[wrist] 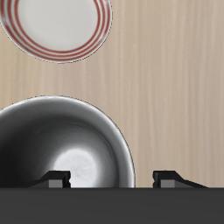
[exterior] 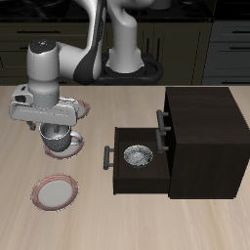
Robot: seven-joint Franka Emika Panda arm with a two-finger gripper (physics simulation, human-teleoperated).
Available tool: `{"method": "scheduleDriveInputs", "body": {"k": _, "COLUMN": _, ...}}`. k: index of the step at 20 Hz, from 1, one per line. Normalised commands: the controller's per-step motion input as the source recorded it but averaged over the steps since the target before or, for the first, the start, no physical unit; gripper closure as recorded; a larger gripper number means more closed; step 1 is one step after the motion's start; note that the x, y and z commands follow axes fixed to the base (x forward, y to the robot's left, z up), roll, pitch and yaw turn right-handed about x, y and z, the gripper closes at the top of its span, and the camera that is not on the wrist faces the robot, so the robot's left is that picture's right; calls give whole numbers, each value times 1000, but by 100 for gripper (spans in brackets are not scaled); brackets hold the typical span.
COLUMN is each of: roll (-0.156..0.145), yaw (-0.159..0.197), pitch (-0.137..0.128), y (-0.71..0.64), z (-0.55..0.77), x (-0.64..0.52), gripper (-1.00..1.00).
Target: Place the porcelain mug on top of the cabinet
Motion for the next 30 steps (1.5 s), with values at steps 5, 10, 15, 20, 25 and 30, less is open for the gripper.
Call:
{"method": "scheduleDriveInputs", "body": {"k": 5, "roll": -21, "yaw": -7, "pitch": 10, "y": -43, "z": -55, "x": 42, "gripper": 100}}
{"method": "scheduleDriveInputs", "body": {"k": 10, "roll": -1, "yaw": -20, "pitch": -9, "y": -48, "z": 81, "x": -11, "gripper": 100}}
{"method": "scheduleDriveInputs", "body": {"k": 15, "roll": 13, "yaw": -15, "pitch": -1, "y": 17, "z": 84, "x": 13, "gripper": 100}}
{"method": "scheduleDriveInputs", "body": {"k": 20, "roll": 36, "yaw": -4, "pitch": -53, "y": 237, "z": 459, "x": -108, "gripper": 100}}
{"method": "scheduleDriveInputs", "body": {"k": 25, "roll": 24, "yaw": -1, "pitch": -69, "y": 264, "z": 590, "x": -130, "gripper": 100}}
{"method": "scheduleDriveInputs", "body": {"k": 30, "roll": -6, "yaw": -4, "pitch": -62, "y": 206, "z": 525, "x": -88, "gripper": 100}}
